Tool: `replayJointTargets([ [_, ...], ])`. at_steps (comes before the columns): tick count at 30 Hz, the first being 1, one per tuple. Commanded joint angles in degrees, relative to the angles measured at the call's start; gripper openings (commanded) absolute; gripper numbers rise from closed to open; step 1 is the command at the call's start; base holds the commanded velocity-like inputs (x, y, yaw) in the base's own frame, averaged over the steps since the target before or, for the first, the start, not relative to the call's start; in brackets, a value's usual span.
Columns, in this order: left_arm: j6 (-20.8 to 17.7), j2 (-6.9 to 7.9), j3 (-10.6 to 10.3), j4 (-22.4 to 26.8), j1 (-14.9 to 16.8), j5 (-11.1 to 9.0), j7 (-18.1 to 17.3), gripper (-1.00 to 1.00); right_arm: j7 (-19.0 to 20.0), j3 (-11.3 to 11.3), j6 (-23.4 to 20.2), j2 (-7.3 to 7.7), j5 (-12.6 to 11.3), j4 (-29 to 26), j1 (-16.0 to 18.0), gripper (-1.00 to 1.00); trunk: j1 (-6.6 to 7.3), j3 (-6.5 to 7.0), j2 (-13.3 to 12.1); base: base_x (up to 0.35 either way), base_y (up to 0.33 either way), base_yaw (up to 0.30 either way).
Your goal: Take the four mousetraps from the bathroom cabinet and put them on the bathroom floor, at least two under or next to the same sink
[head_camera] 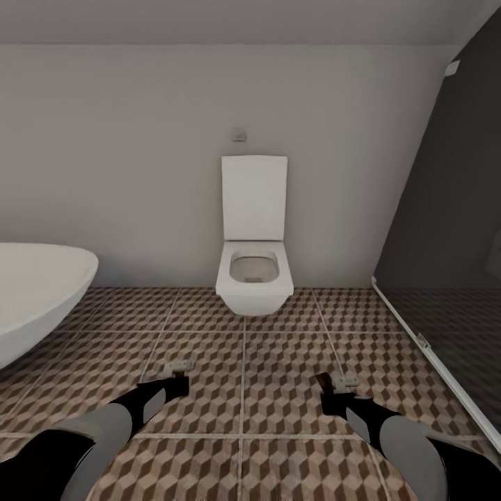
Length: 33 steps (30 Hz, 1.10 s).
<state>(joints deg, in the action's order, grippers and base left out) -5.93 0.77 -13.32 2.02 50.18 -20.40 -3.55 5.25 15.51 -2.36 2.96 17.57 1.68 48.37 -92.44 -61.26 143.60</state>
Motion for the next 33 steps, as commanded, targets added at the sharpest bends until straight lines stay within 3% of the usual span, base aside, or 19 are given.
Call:
replayJointTargets([
  [1, -0.3, 0.03, -0.5, 0.1, 0.0, -0.4, -0.1, -1.0, 0.1, 0.5, -0.1, 0.03, 0.5, 0.1, 0.1, -1.0, 0.01, -0.15, 0.0, 0.0, 0.0, 0.0],
  [33, -0.3, -0.03, -0.5, 0.1, 0.0, -0.2, -0.1, -1.0, 0.1, 0.6, 0.0, 0.02, 0.4, 0.1, 0.1, -1.0, 0.01, -3.01, 0.0, 0.0, 0.0, 0.0],
])
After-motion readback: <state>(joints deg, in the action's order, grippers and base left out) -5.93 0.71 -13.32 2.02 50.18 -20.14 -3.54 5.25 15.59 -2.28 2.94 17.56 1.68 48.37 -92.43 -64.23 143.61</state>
